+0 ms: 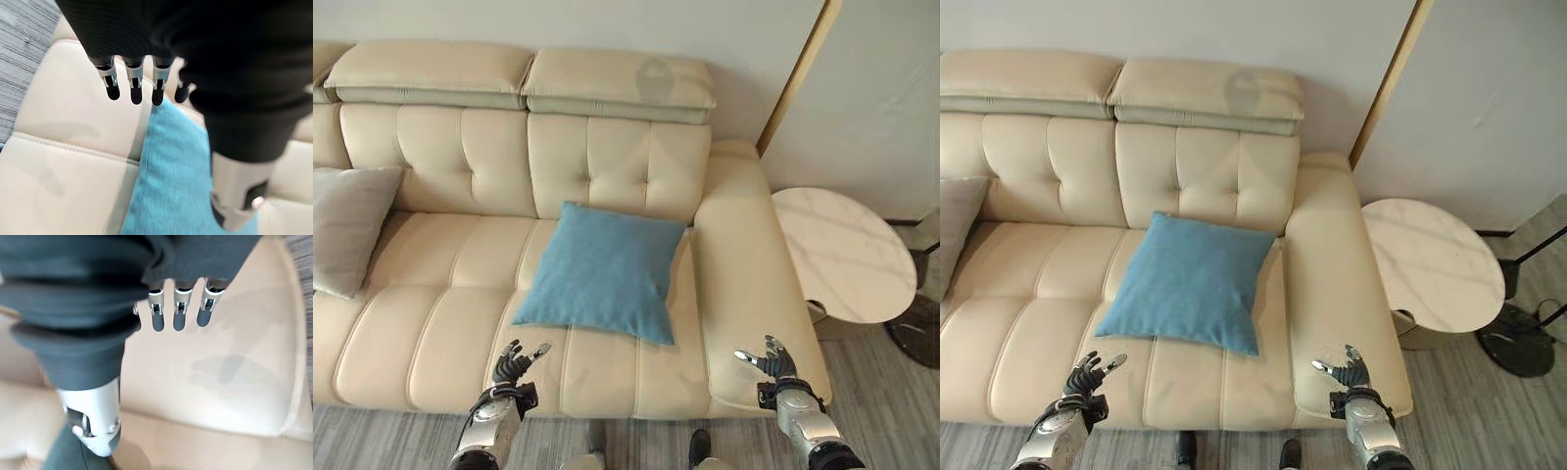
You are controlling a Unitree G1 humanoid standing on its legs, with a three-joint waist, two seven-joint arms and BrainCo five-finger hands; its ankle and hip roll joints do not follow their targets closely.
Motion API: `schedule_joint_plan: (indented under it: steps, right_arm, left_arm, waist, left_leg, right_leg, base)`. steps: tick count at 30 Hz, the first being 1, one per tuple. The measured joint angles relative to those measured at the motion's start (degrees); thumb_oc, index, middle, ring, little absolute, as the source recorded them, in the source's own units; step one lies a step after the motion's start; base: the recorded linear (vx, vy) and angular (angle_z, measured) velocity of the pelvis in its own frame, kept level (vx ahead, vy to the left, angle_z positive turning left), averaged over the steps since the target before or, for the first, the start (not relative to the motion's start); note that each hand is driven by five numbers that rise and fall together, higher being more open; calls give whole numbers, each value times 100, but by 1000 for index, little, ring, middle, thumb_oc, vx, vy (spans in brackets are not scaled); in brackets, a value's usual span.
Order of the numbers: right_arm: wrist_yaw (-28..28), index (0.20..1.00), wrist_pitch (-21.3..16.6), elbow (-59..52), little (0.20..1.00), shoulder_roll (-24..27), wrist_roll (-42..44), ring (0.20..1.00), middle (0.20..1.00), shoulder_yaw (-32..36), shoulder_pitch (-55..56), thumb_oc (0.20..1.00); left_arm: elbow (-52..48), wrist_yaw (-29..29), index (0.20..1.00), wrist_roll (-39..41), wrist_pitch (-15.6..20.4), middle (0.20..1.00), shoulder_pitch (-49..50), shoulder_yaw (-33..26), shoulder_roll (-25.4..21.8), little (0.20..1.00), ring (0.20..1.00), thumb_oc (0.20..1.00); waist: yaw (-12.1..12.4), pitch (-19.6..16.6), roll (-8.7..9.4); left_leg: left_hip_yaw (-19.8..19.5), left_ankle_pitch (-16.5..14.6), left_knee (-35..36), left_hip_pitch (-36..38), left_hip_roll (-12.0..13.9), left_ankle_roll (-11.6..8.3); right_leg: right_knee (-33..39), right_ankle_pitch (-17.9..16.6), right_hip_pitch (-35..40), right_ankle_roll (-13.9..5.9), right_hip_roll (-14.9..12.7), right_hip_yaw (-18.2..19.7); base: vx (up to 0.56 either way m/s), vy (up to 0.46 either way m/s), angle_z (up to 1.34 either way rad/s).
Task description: Pick up all the scattered cushions and arrange them neatly on the sofa.
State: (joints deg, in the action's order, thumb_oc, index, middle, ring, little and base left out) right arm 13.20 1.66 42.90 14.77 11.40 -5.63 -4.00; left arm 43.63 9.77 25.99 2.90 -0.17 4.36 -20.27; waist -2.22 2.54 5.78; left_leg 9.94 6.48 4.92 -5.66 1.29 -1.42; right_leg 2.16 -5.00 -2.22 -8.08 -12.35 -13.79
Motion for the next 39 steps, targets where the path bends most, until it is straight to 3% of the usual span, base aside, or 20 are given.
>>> schedule_joint_plan:
  steps: [10,11,14,15,16,17,19,20,21,24,27,29,30,32,33,34,36,37,38,39]
  right_arm:
    - [-397,1000,1,85,1000,-23,112,1000,1000,-2,616,1000]
    - [-399,1000,-21,61,1000,-45,112,1000,1000,42,676,1000]
    - [-405,1000,-22,-37,1000,-48,114,1000,1000,-6,568,1000]
    - [-404,1000,-22,-44,1000,-50,131,1000,1000,-2,564,1000]
    - [-414,1000,-15,-55,1000,-50,222,1000,1000,-8,559,1000]
    - [-413,1000,-16,-63,1000,-49,278,1000,1000,-5,554,1000]
    - [-410,1000,-40,-96,1000,-52,335,1000,1000,-4,524,1000]
    - [-407,1000,-57,-120,1000,-52,335,1000,1000,0,524,1000]
    - [-395,1000,-63,-126,1000,-2,333,1000,1000,-9,372,1000]
    - [-392,1000,-83,-268,1000,121,334,1000,1000,-44,412,1000]
    - [-375,1000,-129,-276,1000,235,336,1000,1000,-52,582,1000]
    - [-369,1000,-132,-275,1000,248,339,1000,1000,-60,640,1000]
    - [-366,1000,-131,-287,1000,211,341,1000,1000,-63,642,1000]
    - [-348,1000,-131,-271,1000,238,341,1000,1000,-63,642,1000]
    - [-337,1000,-133,-271,1000,241,341,1000,1000,-65,611,1000]
    - [-330,1000,-134,-270,1000,235,340,1000,1000,-70,552,1000]
    - [-330,1000,-131,-310,1000,278,340,1000,1000,-71,435,1000]
    - [-327,1000,-130,-309,1000,278,340,1000,1000,-71,429,1000]
    - [-333,1000,-131,-348,1000,213,351,1000,1000,-228,398,1000]
    - [-342,1000,-125,-361,1000,241,353,1000,1000,-269,405,1000]
  left_arm:
    - [-301,-192,1000,-952,-165,1000,477,68,-63,1000,1000,1000]
    - [-380,-193,1000,-1117,-213,1000,444,162,-70,1000,1000,1000]
    - [-550,-243,1000,-1195,-222,1000,442,216,-56,1000,1000,1000]
    - [-552,-240,1000,-1208,-230,1000,468,198,-24,1000,1000,1000]
    - [-578,-237,1000,-1216,-230,1000,460,162,35,1000,1000,1000]
    - [-607,-227,1000,-1215,-231,1000,468,168,58,1000,1000,1000]
    - [-638,-216,1000,-1208,-247,1000,529,166,62,1000,1000,1000]
    - [-640,-192,1000,-1185,-264,1000,583,167,60,1000,1000,1000]
    - [-613,-144,1000,-1132,-307,1000,644,176,140,1000,1000,1000]
    - [-612,-125,1000,-1114,-327,1000,762,163,366,1000,1000,1000]
    - [-622,-97,1000,-1089,-316,1000,756,195,580,1000,1000,1000]
    - [-627,-79,1000,-1088,-303,1000,625,234,620,1000,1000,1000]
    - [-642,-82,1000,-1087,-320,1000,565,234,617,1000,1000,1000]
    - [-635,-80,1000,-1085,-322,1000,601,239,621,1000,1000,1000]
    - [-635,-73,1000,-1074,-320,1000,556,236,611,1000,1000,1000]
    - [-635,-69,1000,-1006,-320,1000,507,236,583,1000,1000,1000]
    - [-641,-66,1000,-859,-322,1000,417,232,577,1000,1000,1000]
    - [-635,-64,1000,-860,-325,1000,418,232,580,1000,1000,1000]
    - [-636,-68,1000,-854,-327,1000,402,218,492,1000,1000,1000]
    - [-654,-68,1000,-850,-321,1000,396,219,499,1000,1000,1000]
  waist:
    - [-68,-56,60]
    - [-98,22,55]
    - [-39,242,-71]
    - [-23,309,-177]
    - [36,324,-233]
    - [111,336,-304]
    - [218,305,-250]
    - [275,277,-199]
    - [328,295,-257]
    - [419,271,-608]
    - [373,187,-836]
    - [360,235,-792]
    - [328,281,-739]
    - [325,345,-825]
    - [335,401,-858]
    - [336,454,-853]
    - [373,490,-843]
    - [351,508,-820]
    - [225,611,-434]
    - [159,608,-466]
  left_leg:
    - [327,-44,14,234,28,66]
    - [375,1,-28,247,19,113]
    - [521,25,11,224,153,150]
    - [607,126,14,144,267,282]
    - [680,187,13,95,413,300]
    - [785,266,12,53,570,336]
    - [815,320,9,18,704,302]
    - [845,294,10,-18,701,254]
    - [933,372,-18,-3,805,124]
    - [721,334,-38,-32,1008,-11]
    - [393,611,-331,-225,1164,-239]
    - [265,721,-605,-463,1210,-342]
    - [280,960,-580,-527,1227,-388]
    - [282,1107,-572,-545,1270,-415]
    - [164,1198,-573,-560,1285,-528]
    - [-10,1396,-574,-645,1269,-792]
    - [-401,1878,-440,-876,1162,-420]
    - [-447,1880,-456,-902,1116,-416]
    - [-107,536,-1223,-584,628,-349]
    - [-153,283,-1285,-311,629,-331]
  right_leg:
    - [-125,26,-118,-181,-68,296]
    - [-337,-243,-216,-57,-27,322]
    - [-301,-490,-328,-277,42,253]
    - [-613,-109,-405,-255,84,225]
    - [-1348,343,-560,-97,196,178]
    - [-2011,758,-606,-105,304,61]
    - [-2302,1303,-394,-138,379,-10]
    - [-2035,1450,-259,-104,406,23]
    - [-1584,1320,-159,386,628,163]
    - [-877,930,52,488,1047,315]
    - [-583,809,206,546,1273,294]
    - [-630,842,155,600,1321,258]
    - [-653,880,147,703,1299,146]
    - [-708,895,187,756,1403,39]
    - [-779,964,168,871,1401,-8]
    - [-939,1024,44,962,1369,-40]
    - [-1126,995,-289,1111,1253,-144]
    - [-1109,901,-311,1258,1187,-207]
    - [-833,662,-154,1149,761,-175]
    - [-799,567,-152,1116,735,-242]
  base:
    - [-86,28,-21]
    - [-189,14,-31]
    - [-156,-16,-30]
    - [-130,-60,-16]
    - [-137,-69,-11]
    - [-158,-78,-16]
    - [-195,-124,-21]
    - [-176,-153,-43]
    - [-148,-168,-54]
    - [-140,-168,-50]
    - [-246,-222,6]
    - [-226,-159,32]
    - [-235,-122,40]
    - [-259,-56,36]
    - [-255,-45,24]
    - [-187,-47,15]
    - [-142,-40,10]
    - [-169,-26,32]
    - [-125,-15,33]
    - [-56,46,38]
